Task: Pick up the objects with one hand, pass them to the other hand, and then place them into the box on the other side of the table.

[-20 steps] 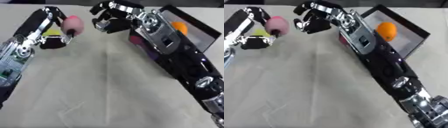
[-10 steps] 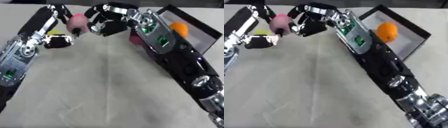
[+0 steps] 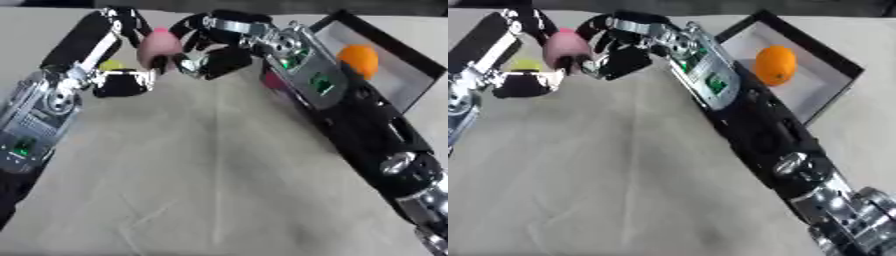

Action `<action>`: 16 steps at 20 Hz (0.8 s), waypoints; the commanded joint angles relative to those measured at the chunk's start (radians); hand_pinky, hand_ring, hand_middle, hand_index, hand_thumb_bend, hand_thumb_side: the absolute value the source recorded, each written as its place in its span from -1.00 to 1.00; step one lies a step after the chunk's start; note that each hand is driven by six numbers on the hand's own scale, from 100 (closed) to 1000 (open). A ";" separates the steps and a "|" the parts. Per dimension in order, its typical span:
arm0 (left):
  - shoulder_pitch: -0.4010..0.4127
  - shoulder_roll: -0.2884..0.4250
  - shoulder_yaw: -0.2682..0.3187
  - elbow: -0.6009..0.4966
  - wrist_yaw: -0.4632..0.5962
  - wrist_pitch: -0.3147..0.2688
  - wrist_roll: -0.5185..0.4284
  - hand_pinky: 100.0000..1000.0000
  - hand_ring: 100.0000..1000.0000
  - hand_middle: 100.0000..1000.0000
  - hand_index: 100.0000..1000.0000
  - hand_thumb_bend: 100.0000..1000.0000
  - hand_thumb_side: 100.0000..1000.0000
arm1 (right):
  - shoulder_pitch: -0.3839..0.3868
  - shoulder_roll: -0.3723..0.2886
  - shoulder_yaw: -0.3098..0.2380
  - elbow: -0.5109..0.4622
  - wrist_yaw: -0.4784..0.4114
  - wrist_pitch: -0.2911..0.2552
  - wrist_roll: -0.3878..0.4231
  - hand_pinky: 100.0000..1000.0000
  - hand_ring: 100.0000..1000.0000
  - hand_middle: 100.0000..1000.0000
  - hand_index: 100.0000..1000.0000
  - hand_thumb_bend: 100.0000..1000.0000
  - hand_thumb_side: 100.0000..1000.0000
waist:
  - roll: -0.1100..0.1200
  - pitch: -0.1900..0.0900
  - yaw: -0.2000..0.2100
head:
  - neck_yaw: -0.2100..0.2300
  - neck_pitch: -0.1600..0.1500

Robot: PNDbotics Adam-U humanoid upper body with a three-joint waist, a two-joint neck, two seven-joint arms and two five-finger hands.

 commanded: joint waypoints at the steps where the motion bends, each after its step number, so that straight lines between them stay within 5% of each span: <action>1: -0.022 0.004 0.001 -0.030 0.010 -0.003 0.000 0.41 0.00 0.15 0.14 -0.82 -0.76 | -0.021 0.005 -0.001 -0.002 0.006 -0.003 -0.001 0.76 0.64 0.71 0.76 -1.00 -0.29 | -0.009 -0.035 0.002 | -0.004 -0.006; 5: -0.023 0.003 -0.005 -0.038 0.022 -0.007 0.000 0.41 -0.01 0.15 0.14 -0.83 -0.75 | -0.012 -0.020 0.003 -0.024 -0.016 0.003 -0.018 0.74 0.59 0.62 0.64 -1.00 -0.36 | -0.011 -0.034 0.002 | -0.005 -0.007; 16: -0.022 -0.003 -0.011 -0.044 0.046 -0.003 -0.007 0.41 -0.02 0.15 0.15 -0.84 -0.75 | 0.002 -0.048 0.011 -0.068 -0.124 0.059 -0.171 0.66 0.21 -0.02 -0.02 -1.00 -0.69 | -0.012 -0.033 0.002 | -0.007 -0.007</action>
